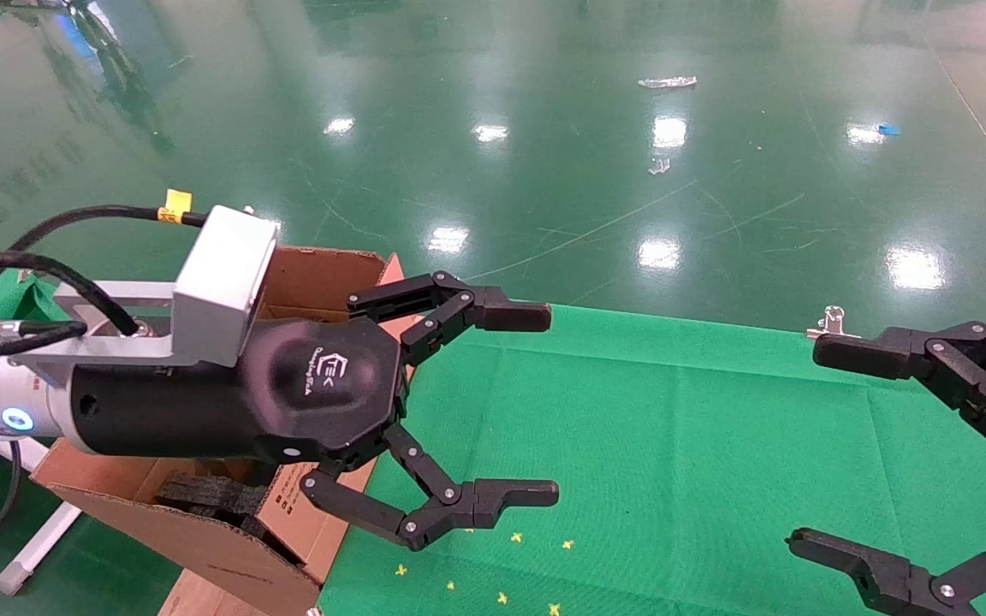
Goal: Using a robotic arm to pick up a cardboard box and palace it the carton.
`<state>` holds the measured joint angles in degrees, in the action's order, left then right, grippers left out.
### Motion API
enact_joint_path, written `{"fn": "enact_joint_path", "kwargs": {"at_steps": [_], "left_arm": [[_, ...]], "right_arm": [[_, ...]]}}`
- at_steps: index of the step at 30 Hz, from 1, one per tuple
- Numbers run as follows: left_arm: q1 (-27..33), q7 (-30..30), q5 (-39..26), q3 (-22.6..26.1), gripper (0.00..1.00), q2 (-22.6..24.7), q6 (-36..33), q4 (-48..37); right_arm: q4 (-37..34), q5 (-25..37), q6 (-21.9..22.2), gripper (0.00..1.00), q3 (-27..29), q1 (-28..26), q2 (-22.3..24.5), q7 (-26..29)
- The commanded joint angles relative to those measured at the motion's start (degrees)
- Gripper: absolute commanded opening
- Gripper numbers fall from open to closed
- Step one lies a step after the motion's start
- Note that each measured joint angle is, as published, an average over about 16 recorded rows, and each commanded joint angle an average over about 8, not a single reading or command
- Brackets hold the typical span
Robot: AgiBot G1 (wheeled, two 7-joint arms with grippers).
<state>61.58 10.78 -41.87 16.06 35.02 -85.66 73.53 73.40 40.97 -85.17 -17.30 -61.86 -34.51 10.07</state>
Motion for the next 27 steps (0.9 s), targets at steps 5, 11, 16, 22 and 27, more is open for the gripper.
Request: {"fn": "enact_joint_path", "kwargs": {"at_steps": [5,11,16,22,27], "left_arm": [[0.02,0.0,-0.02,0.03,1.0,0.0,0.02,-0.03],[0.04,0.0,-0.02,0.05,1.0,0.0,0.03,-0.05],[0.06,0.01,-0.02,0.07,1.0,0.0,0.03,-0.06],[0.06,0.0,-0.02,0.07,1.0,0.0,0.03,-0.07],[0.06,0.01,-0.02,0.08,1.0,0.0,0.03,-0.07]], "right_arm": [[0.0,0.0,0.0,1.0,0.0,0.0,0.0,0.0],[0.0,0.0,0.0,1.0,0.0,0.0,0.0,0.0],[0.0,0.0,0.0,1.0,0.0,0.0,0.0,0.0],[0.0,0.0,0.0,1.0,0.0,0.0,0.0,0.0],[0.0,0.0,0.0,1.0,0.0,0.0,0.0,0.0]]}}
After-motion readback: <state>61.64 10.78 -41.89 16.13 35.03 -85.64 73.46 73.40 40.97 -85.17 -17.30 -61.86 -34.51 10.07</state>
